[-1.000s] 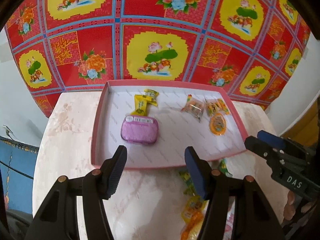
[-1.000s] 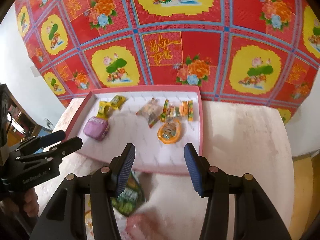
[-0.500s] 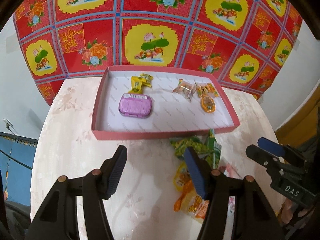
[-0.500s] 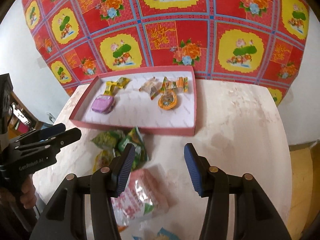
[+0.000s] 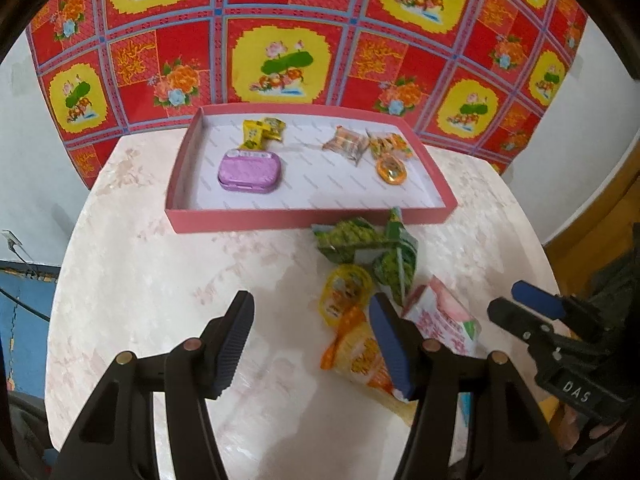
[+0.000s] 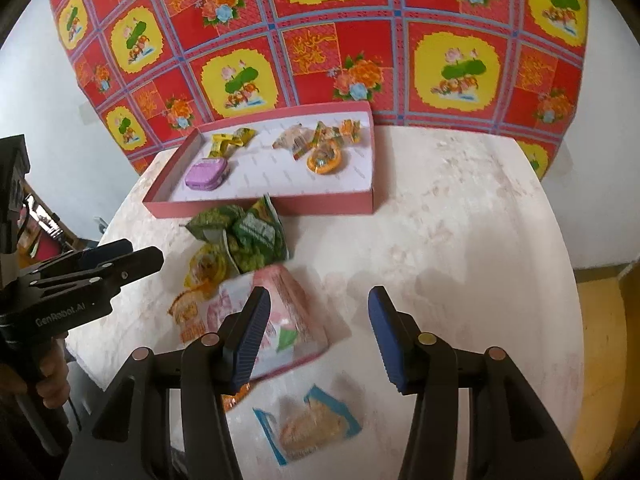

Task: Organize snacks
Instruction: 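Withdraw both open tools from the box back toward the remaining snacks, then move the left tool to the orange rice-cracker packet while the right tool approaches the clear cake packet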

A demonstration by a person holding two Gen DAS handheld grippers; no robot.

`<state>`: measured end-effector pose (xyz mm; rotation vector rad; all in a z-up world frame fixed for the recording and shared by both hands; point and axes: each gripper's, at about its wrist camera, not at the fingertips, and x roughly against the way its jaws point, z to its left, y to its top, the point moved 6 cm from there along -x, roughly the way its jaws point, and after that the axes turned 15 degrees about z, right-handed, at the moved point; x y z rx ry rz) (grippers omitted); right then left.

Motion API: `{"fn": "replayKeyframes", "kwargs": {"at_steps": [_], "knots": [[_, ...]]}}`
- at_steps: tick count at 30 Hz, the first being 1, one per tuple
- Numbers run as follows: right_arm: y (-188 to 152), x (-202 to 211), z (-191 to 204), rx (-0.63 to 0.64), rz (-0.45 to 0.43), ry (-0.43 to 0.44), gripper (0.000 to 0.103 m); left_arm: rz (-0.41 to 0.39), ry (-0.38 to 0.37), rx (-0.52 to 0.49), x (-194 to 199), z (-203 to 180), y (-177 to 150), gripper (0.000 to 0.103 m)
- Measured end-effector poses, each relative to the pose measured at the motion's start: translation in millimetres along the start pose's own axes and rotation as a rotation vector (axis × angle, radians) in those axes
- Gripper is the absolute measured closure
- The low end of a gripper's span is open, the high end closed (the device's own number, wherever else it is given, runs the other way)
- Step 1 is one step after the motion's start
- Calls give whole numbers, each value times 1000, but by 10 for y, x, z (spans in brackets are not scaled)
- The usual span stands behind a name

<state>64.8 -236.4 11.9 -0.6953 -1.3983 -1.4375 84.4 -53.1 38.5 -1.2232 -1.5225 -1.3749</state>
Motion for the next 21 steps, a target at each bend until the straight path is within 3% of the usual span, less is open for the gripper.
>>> {"fn": "replayKeyframes", "kwargs": {"at_steps": [21], "knots": [[-577,-1,22,9,52,33,51,52,-23,-52,-28,-283,-413,40]]}}
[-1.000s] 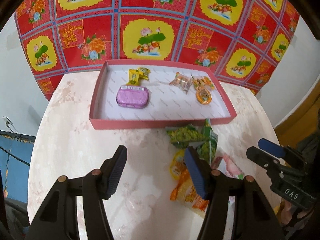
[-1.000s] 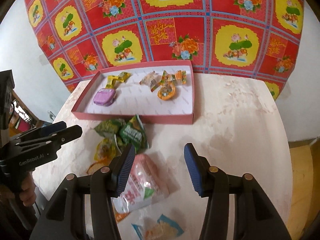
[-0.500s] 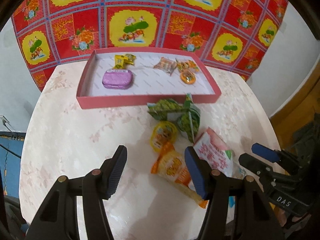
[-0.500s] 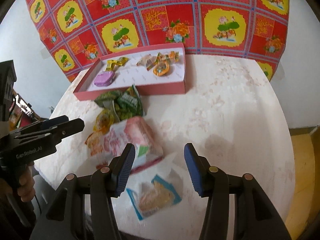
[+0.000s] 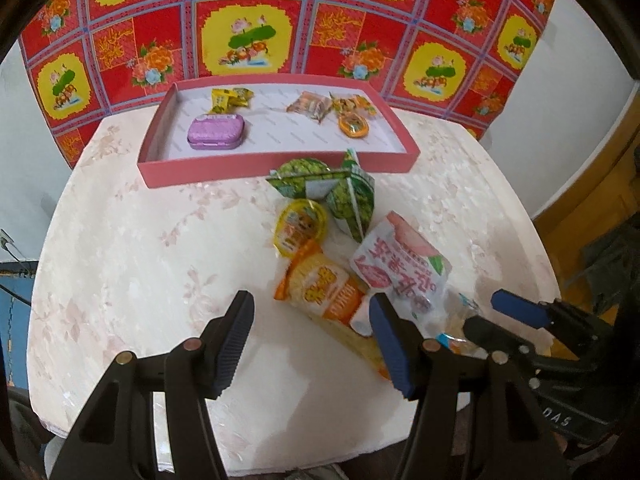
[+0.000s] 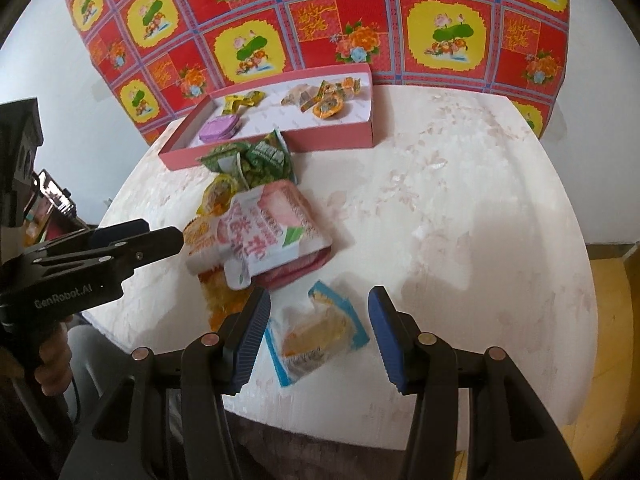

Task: Organize snacks
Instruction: 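Move the left tool to the orange rice-cracker packet while the right tool approaches the clear cake packet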

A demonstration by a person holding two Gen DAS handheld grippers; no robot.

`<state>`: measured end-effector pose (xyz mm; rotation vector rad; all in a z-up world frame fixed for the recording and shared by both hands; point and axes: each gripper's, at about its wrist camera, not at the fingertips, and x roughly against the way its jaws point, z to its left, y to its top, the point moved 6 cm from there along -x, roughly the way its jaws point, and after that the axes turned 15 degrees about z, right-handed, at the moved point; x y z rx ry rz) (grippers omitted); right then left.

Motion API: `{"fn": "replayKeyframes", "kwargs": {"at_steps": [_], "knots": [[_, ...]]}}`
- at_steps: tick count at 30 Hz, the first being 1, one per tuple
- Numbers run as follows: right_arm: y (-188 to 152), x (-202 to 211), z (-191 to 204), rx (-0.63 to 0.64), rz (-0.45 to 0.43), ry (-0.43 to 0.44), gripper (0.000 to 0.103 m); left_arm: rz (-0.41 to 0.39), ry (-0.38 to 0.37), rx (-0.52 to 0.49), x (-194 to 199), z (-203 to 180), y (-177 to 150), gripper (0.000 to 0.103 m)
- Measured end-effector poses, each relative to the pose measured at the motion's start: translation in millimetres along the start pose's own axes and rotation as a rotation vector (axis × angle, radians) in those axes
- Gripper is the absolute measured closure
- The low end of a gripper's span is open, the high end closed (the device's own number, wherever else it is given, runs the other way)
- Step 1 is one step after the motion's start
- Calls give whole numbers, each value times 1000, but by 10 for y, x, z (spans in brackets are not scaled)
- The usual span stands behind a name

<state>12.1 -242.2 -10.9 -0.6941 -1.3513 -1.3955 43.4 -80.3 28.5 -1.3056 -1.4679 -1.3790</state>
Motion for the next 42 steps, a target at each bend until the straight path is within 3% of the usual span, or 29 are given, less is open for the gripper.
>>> {"fn": "replayKeyframes", "kwargs": {"at_steps": [10,27,42], "knots": [[-127,-175,16,18,59,2,51,37,-34,-74,-77,-197,-91,40],[-73,-176,-81,-3,29,-13,51,135,-45,-87,-411,-267,-172,40],[-82,-204,-93,-4,32,-5,46,82,144,133,-298,536,-113,40]]}}
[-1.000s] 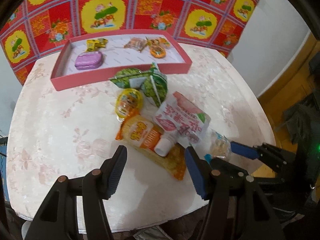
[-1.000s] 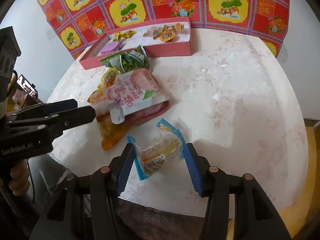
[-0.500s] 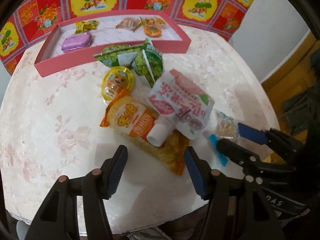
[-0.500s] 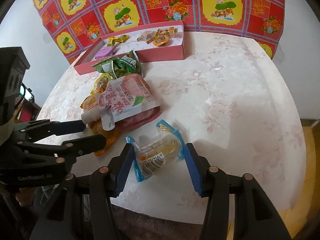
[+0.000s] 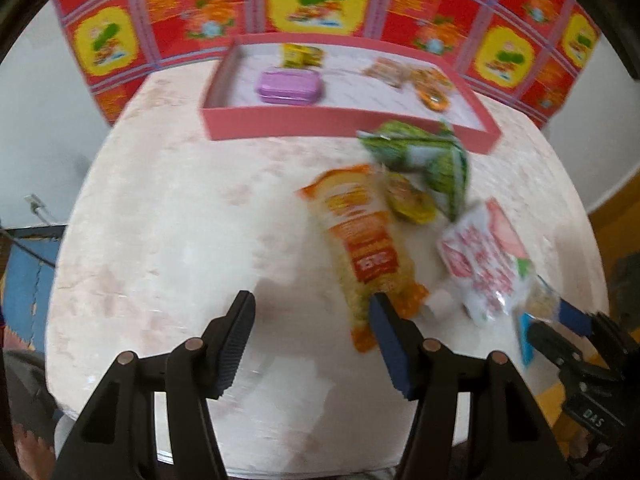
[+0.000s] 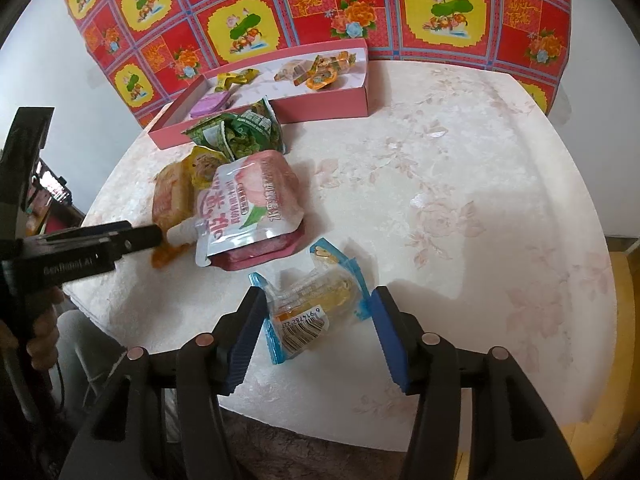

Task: Organize snacks
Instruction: 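Move the left tool to the orange rice-cracker packet while the right tool approaches the clear cake packet, then close the left tool on the rice-cracker packet while the right tool grasps the clear cake packet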

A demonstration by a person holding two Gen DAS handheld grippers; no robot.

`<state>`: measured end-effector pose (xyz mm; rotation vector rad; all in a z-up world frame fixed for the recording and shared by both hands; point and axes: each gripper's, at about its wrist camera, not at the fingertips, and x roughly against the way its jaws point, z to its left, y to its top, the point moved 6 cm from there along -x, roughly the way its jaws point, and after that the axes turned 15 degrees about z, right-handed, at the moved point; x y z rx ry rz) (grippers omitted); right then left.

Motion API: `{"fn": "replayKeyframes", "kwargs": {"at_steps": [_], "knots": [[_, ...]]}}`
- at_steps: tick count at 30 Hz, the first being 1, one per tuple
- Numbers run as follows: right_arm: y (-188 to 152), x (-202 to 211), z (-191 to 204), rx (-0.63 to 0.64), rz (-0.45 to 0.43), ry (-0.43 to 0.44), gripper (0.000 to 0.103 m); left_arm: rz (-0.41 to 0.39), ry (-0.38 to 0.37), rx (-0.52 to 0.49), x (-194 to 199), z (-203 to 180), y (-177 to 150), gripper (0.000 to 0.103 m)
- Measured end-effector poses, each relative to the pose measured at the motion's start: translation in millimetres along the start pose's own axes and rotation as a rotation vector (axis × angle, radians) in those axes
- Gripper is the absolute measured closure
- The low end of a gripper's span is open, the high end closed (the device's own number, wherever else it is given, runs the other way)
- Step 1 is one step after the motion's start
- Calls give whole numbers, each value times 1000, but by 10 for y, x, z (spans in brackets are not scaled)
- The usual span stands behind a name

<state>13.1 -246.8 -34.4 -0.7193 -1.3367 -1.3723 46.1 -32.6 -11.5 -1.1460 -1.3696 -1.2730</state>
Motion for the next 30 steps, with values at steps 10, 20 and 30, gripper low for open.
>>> {"fn": "replayKeyframes", "kwargs": {"at_steps": [10,20,30], "knots": [[-7,3,-12,-4,-1,5,45,-32,-69,60,129,193,54,40],[-55,14,8,20,-2,-20,43,-51,-108,-49,85,-179,153,40],[-71,-9,-1,36,-8,-21,41,-67,-60,-71,-74,-172,207,51]]}}
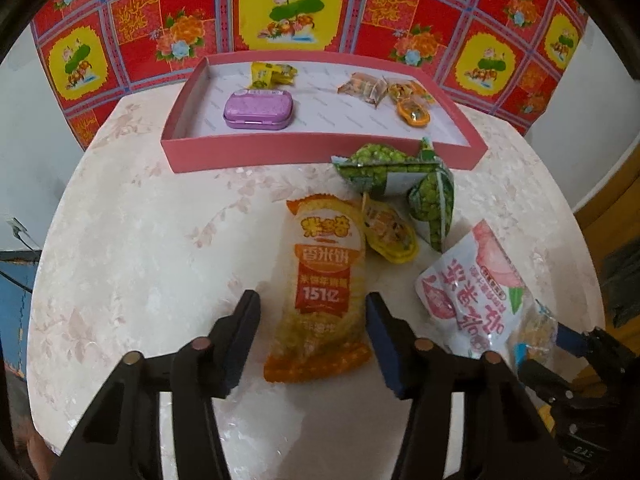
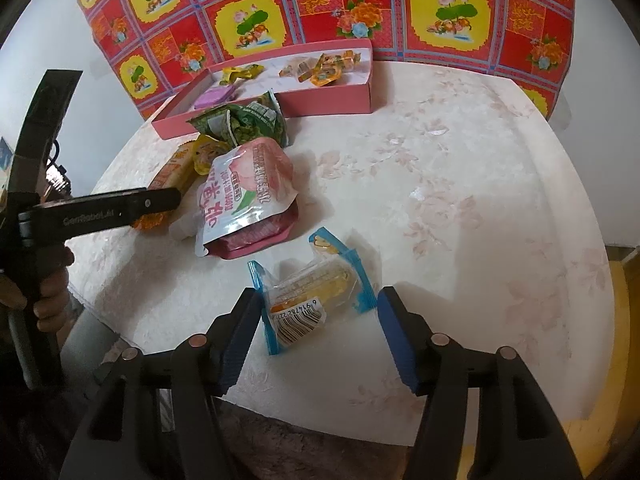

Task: Organize snacks
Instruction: 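Close the left tool on the rice-cracker packet while the right tool grasps the clear cake packet, then carry the rice-cracker packet with the left tool while the right tool carries the cake packet into the box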

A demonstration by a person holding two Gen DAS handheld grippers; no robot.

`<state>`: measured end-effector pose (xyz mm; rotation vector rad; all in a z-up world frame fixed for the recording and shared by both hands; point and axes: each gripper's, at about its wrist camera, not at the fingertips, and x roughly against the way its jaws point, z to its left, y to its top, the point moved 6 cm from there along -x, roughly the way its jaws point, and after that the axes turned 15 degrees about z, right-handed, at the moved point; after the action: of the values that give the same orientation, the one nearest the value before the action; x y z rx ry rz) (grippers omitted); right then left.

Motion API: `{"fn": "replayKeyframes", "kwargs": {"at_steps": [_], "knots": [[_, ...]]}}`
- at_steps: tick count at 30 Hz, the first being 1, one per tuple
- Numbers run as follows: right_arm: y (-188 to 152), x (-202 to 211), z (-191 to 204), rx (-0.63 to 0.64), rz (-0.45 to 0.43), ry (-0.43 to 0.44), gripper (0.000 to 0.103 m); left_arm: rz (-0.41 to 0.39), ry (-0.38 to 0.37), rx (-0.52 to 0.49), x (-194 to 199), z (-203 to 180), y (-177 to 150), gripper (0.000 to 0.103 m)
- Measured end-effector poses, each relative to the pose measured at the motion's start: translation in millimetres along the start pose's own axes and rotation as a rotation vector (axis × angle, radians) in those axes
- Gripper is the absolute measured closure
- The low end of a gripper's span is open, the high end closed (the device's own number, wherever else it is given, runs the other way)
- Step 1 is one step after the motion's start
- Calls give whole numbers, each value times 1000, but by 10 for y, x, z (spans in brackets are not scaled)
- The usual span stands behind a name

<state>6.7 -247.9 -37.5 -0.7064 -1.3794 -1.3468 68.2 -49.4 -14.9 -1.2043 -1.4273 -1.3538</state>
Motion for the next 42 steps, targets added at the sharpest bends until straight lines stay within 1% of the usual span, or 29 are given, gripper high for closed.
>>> {"fn": "replayKeyframes", "kwargs": {"at_steps": [1,2,4,6,8,9,14,25,32,42], "knots": [[3,-2,-1,3,1,-4,41,-8,6,-1,2,7,5,55],[1,-2,6,6,2,-6,43,-13,8,-3,1,8,7,57],[-1,-1,17,14,0,-6,48,-17,0,-8,2,7,9,60],[2,-2,24,24,-3,-10,54,-21,-5,-11,8,4,8,61],[8,-7,37,34,-3,-1,69,-24,-7,-12,19,5,7,62],[11,-11,47,40,-1,0,70,-25,-9,-11,28,5,6,62],[25,-2,92,61,-5,25,74,-40,-15,-8,98,11,9,62],[185,171,91,72,-29,43,75,-84,-15,29,371,76,61,62],[404,312,109,87,-57,40,76,-120,-20,42,559,134,164,62],[800,416,93,89,-100,32,76,-139,-20,47,672,207,425,62]]}}
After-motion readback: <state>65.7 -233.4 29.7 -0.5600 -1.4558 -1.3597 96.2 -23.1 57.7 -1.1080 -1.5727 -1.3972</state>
